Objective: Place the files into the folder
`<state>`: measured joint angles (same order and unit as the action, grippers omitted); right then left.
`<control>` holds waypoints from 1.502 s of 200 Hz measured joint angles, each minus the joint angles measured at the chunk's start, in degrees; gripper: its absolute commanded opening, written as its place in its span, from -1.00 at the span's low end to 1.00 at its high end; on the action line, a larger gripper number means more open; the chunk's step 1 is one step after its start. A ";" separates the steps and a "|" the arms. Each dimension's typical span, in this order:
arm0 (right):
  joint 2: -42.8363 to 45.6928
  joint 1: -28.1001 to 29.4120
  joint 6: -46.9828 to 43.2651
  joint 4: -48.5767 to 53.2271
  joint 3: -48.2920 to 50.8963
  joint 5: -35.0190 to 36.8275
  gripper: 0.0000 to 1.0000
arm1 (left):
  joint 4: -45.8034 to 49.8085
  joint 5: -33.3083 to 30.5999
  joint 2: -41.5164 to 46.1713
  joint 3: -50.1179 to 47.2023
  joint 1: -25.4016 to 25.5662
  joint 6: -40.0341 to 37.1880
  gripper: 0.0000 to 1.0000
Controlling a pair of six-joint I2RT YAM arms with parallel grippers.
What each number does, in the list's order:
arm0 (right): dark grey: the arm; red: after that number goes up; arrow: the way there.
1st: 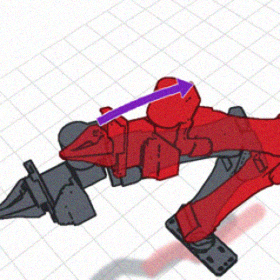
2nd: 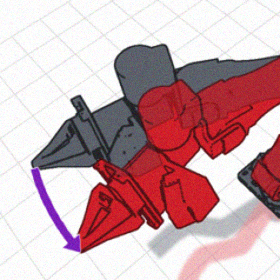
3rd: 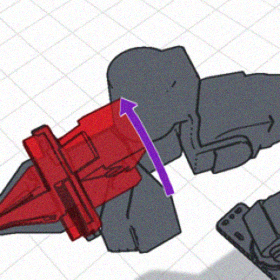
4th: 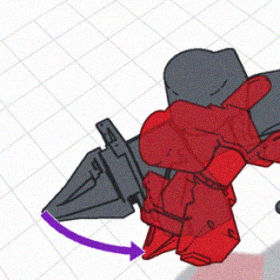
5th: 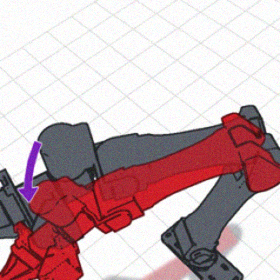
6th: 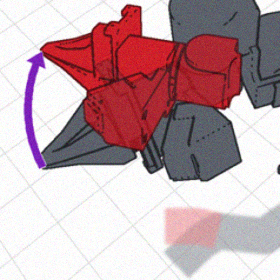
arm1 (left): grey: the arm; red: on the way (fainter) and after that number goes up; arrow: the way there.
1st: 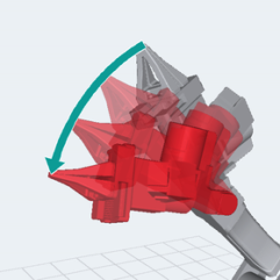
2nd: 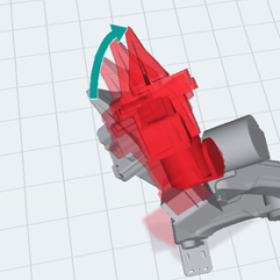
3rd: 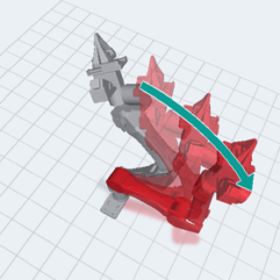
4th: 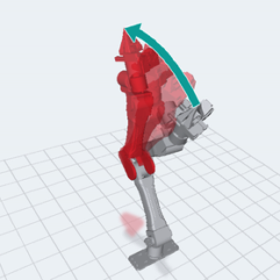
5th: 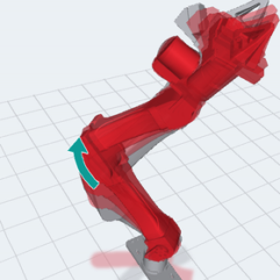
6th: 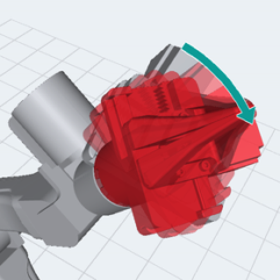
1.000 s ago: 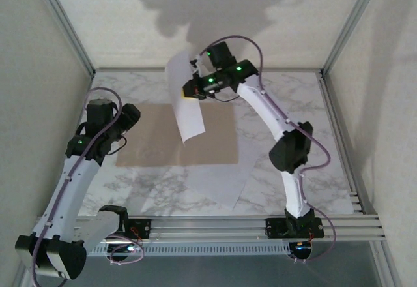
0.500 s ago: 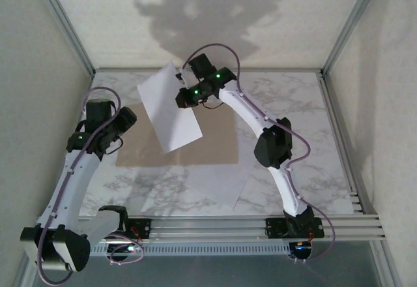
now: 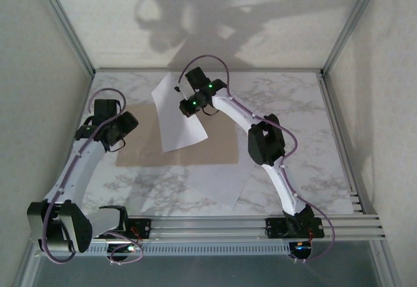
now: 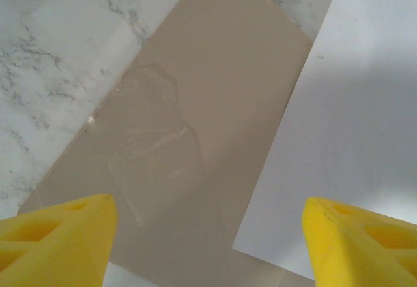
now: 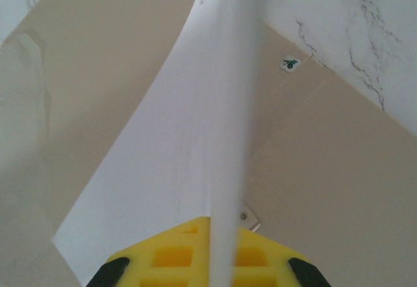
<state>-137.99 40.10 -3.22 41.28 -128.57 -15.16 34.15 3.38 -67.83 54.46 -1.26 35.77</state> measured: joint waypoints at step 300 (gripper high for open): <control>10.43 -0.85 5.68 -24.02 24.83 -14.27 -1.00 | -6.95 4.33 -2.34 -6.95 -3.85 0.00 0.55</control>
<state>-127.57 39.24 2.46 17.26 -103.74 -29.43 27.20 7.70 -70.17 47.51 -5.10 35.77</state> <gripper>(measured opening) 0.040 0.775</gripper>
